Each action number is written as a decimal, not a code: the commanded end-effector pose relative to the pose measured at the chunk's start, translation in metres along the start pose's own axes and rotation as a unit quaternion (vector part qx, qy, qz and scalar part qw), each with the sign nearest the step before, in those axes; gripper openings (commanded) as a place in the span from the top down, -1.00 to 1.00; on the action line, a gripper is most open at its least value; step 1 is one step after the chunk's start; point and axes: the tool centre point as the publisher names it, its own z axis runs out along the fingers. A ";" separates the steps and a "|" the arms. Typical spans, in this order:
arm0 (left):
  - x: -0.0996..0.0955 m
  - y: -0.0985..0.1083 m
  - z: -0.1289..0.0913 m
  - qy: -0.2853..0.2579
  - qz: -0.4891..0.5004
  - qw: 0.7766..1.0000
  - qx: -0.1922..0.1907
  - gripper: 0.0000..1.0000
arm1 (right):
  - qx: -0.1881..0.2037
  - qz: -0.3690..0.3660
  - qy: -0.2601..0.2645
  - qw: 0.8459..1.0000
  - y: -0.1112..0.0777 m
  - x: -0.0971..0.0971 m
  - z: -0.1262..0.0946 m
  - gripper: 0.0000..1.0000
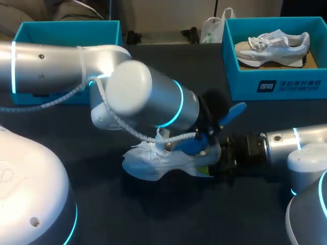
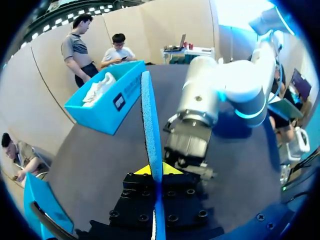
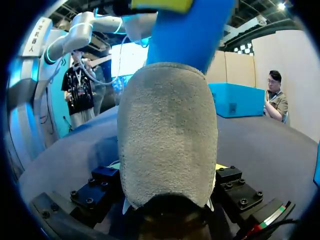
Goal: Take the shoe out of the shoebox, open the shoe tongue, remove and reinsert the insole, then place the shoe into the shoebox
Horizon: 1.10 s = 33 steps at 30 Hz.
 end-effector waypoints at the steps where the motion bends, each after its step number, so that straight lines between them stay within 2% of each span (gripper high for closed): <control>1: -0.003 -0.010 -0.016 0.068 -0.006 0.998 0.011 1.00 | 0.003 0.001 0.000 1.000 0.000 0.003 0.001 1.00; 11: 0.002 -0.044 -0.050 0.155 -0.016 0.987 0.047 1.00 | 0.003 0.001 0.000 1.000 0.000 0.003 0.001 1.00; 20: -0.002 -0.081 -0.101 0.200 -0.020 0.973 0.112 1.00 | 0.003 0.001 0.000 1.000 0.000 0.003 0.001 1.00; 33: -0.002 -0.081 -0.101 0.200 -0.020 0.973 0.112 1.00 | 0.003 0.001 0.000 1.000 0.000 0.003 0.001 1.00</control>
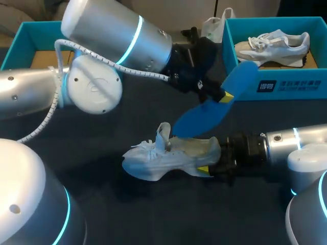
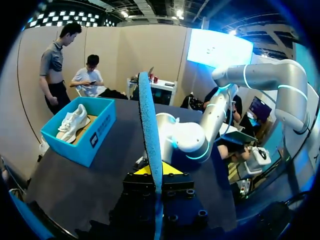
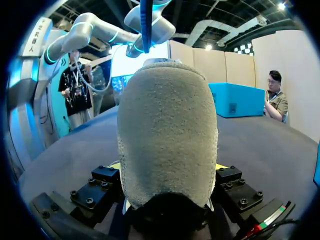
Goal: Take the shoe out of the shoebox, open the shoe tongue, remove and reinsert the insole, then place the shoe into the shoebox
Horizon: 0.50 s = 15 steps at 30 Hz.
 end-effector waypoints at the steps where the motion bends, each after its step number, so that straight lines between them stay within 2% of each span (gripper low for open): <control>1: 0.000 0.001 -0.001 0.000 0.000 1.000 0.001 1.00 | 0.003 0.001 0.000 1.000 0.000 0.003 0.001 1.00; 3: 0.000 0.001 -0.001 0.000 0.000 1.000 0.001 1.00 | 0.003 0.001 0.000 1.000 0.000 0.003 0.001 1.00; 11: 0.010 -0.020 -0.055 -0.006 0.011 0.996 0.087 1.00 | 0.003 0.001 0.000 1.000 0.000 0.003 0.001 1.00; 15: 0.018 -0.037 -0.080 0.011 0.012 0.992 0.126 1.00 | 0.003 0.001 0.000 1.000 0.000 0.003 0.001 1.00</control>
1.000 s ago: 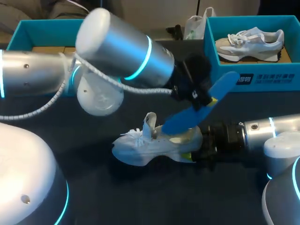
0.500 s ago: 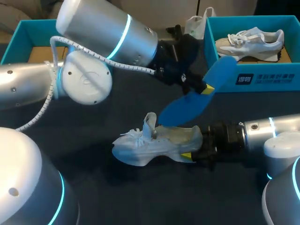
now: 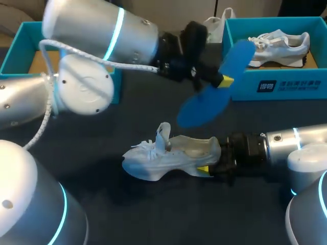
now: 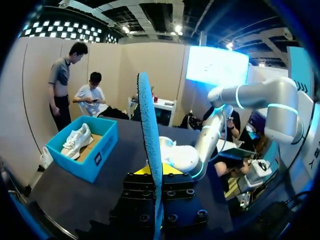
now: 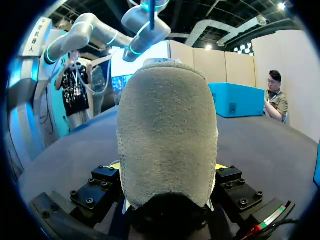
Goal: Take the shoe out of the shoebox, open the shoe tongue, remove and reinsert the insole, then place the shoe into the shoebox
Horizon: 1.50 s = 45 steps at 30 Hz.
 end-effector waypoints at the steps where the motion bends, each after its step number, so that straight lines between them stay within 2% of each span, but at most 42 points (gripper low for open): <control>1: 0.013 -0.010 -0.050 0.015 0.016 0.998 0.052 1.00 | 0.003 0.001 0.000 1.000 0.000 0.003 0.001 1.00; 8: 0.022 -0.037 -0.084 0.019 0.038 0.995 0.091 1.00 | 0.003 0.001 0.000 1.000 0.000 0.003 0.001 1.00; 19: 0.023 -0.044 -0.111 0.001 0.044 0.993 0.111 1.00 | 0.003 0.001 0.000 1.000 0.000 0.003 0.001 1.00; 22: 0.025 -0.050 -0.117 0.010 0.047 0.991 0.122 1.00 | 0.003 0.001 0.000 1.000 0.000 0.003 0.001 1.00; 26: 0.033 -0.060 -0.136 0.082 0.059 0.982 0.161 1.00 | 0.003 0.001 0.000 1.000 0.000 0.003 0.001 1.00; 40: 0.033 -0.060 -0.136 0.082 0.059 0.982 0.161 1.00 | 0.003 0.001 0.000 1.000 0.000 0.003 0.001 1.00; 45: 0.050 -0.062 -0.160 0.079 0.026 0.978 0.189 1.00 | 0.003 0.001 0.000 1.000 0.000 0.003 0.001 1.00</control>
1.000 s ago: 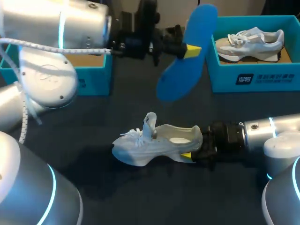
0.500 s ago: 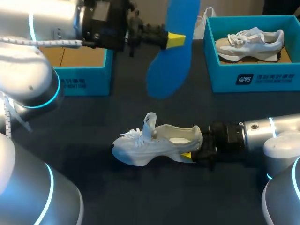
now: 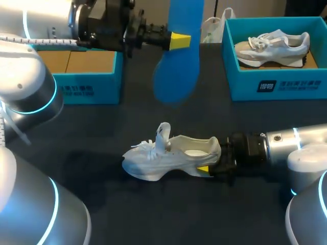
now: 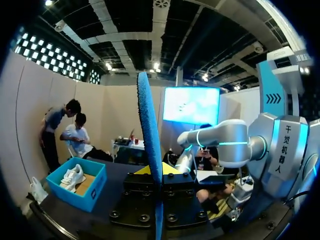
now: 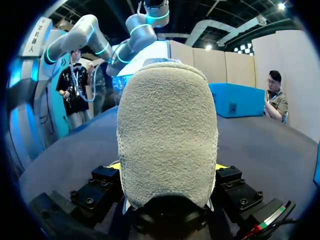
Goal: Take the shoe out of the shoebox, open the shoe tongue, remove and reinsert the insole, then place the shoe into the shoebox
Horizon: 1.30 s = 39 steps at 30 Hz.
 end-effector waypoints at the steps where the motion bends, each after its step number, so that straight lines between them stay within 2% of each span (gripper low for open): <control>1: 0.023 -0.001 -0.019 -0.007 -0.013 1.000 0.018 1.00 | 0.003 0.001 0.000 1.000 0.000 0.002 0.001 1.00; 9: 0.044 -0.010 -0.033 -0.010 -0.031 0.999 0.017 1.00 | 0.003 0.001 0.000 1.000 0.000 0.002 0.001 1.00; 14: 0.050 -0.021 -0.044 0.004 -0.055 0.998 0.017 1.00 | 0.003 0.001 0.000 1.000 0.000 0.002 0.001 1.00; 24: 0.051 -0.020 -0.044 0.003 -0.072 0.997 0.025 1.00 | 0.003 0.001 0.000 1.000 0.000 0.002 0.001 1.00; 28: 0.058 -0.025 -0.044 -0.002 -0.082 0.996 0.029 1.00 | 0.003 0.001 0.000 1.000 0.000 0.002 0.001 1.00; 39: 0.060 -0.022 -0.042 0.002 -0.096 0.995 0.020 1.00 | 0.003 0.001 0.000 1.000 0.000 0.002 0.001 1.00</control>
